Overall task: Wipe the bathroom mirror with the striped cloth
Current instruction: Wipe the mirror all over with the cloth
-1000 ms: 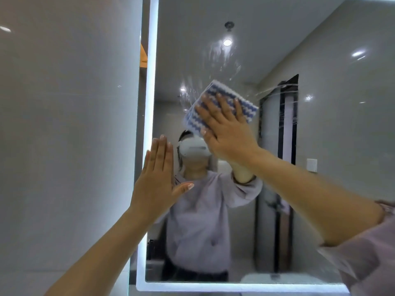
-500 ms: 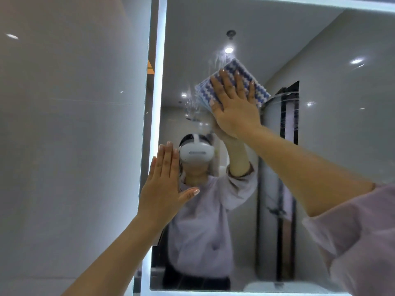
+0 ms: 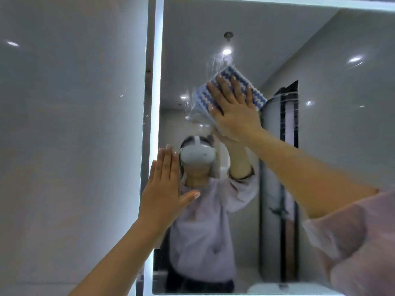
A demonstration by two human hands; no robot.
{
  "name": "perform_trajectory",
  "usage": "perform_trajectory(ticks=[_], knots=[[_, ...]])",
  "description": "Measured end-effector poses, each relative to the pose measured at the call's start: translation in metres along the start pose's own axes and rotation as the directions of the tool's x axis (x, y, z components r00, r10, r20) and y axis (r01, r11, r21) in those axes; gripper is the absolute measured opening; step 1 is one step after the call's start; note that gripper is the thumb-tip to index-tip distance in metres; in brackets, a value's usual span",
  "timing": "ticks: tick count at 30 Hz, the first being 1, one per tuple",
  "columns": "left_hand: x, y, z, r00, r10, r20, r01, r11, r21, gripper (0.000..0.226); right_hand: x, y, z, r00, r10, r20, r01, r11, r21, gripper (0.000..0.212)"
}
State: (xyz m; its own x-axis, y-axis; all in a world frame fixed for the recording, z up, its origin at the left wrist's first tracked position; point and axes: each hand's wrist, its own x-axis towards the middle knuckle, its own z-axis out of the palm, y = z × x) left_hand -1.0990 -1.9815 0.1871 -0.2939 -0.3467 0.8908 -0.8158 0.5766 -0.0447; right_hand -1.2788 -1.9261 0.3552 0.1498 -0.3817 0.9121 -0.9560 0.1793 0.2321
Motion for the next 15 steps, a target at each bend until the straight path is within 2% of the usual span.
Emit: perform_trajectory(ticks=[2,3,7,12,13,15], knots=[[0.000,0.001,0.000,1.000,-0.003,-0.005,0.003,1.000,0.005,0.106,0.010,-0.012,0.000,0.992,0.123,-0.035,-0.121,0.991,0.052,0.055],[0.000,0.001,0.000,1.000,-0.004,-0.003,0.004,1.000,0.006,0.107,0.008,-0.023,0.003,0.990,0.134,-0.042,-0.131,0.990,0.056,0.055],[0.002,0.003,-0.001,1.000,0.005,-0.015,-0.005,1.000,0.012,0.108,-0.025,-0.063,0.023,0.995,-0.077,-0.064,0.075,0.997,-0.022,0.055],[0.001,0.002,0.000,0.998,0.037,-0.041,-0.036,0.999,0.035,0.106,-0.008,-0.050,0.019,0.968,-0.242,-0.059,0.238,0.969,-0.073,0.052],[0.001,0.001,0.001,0.999,0.036,-0.039,-0.035,0.999,0.035,0.106,0.001,-0.043,0.016,0.969,-0.239,-0.064,0.235,0.969,-0.072,0.052],[0.001,0.000,0.002,0.999,0.026,-0.025,-0.025,0.999,0.025,0.105,0.018,-0.029,0.008,0.987,-0.117,-0.109,0.115,0.993,-0.025,0.051]])
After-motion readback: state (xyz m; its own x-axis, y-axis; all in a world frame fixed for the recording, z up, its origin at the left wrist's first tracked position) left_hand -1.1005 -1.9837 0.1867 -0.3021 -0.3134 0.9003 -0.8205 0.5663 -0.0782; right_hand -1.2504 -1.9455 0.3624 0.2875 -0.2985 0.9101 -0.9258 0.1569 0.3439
